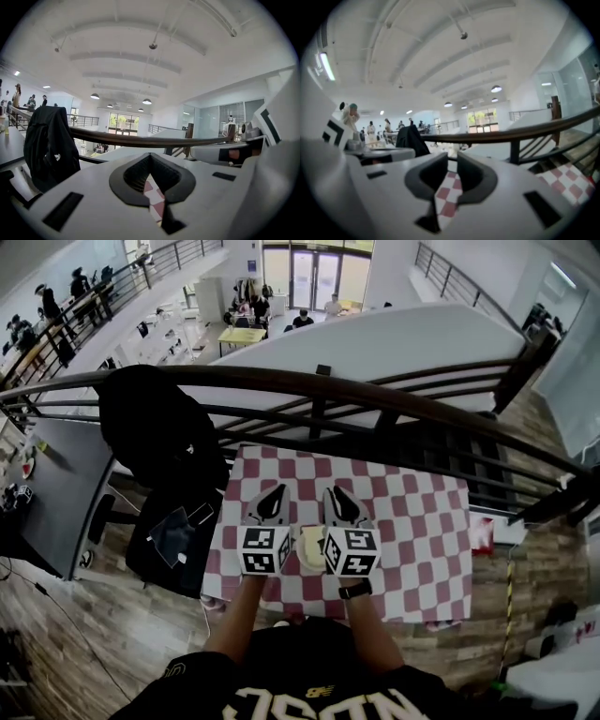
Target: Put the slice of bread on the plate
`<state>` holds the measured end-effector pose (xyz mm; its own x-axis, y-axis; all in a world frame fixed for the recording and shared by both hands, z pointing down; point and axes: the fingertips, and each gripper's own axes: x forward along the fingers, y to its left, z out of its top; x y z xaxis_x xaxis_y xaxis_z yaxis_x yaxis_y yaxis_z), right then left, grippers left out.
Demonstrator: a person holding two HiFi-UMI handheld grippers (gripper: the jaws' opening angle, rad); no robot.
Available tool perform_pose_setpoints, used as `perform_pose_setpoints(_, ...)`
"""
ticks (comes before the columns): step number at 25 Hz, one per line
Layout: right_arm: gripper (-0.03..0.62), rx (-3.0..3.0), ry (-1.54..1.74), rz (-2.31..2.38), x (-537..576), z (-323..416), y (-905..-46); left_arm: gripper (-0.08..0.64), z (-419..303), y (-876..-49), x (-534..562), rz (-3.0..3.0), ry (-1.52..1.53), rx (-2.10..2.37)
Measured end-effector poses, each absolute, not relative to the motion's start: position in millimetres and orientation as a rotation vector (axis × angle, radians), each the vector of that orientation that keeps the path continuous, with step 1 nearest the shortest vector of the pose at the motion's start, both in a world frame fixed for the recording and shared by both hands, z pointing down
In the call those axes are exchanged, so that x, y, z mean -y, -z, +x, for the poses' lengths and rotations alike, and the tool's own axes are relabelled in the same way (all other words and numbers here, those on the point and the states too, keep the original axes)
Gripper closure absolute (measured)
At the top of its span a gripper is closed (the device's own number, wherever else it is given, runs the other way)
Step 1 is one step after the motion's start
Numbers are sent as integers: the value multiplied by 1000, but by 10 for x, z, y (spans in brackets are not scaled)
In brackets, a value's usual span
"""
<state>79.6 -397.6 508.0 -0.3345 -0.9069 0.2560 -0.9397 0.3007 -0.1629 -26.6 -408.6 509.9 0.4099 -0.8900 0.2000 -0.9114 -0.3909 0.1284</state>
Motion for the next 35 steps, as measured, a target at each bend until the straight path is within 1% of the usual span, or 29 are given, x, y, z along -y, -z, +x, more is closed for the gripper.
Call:
perform_pose_setpoints(2,551,2489,-366,1749,3964,750,-4894,541,-273,-4937,4111,2471,-105,1609)
perform_pose_setpoints(5,575,2536,-267,1753,3933,704,-4660,541,-266,-4749,4131,2499,-60,1628)
perform_pose_setpoints(12,577,2579,-85,1814,3847,773,-4228,541,-167,-4432,4132,2556,18,1640)
perform_pose_setpoints(19,577,2593,0,1850,3765,871,-3995,541,-44,-4152,4050,2626,80,1637)
perform_pose_setpoints(35,578,2543,22,1846,3706,912,-4000,541,23,-4125,3944,2648,70,1638)
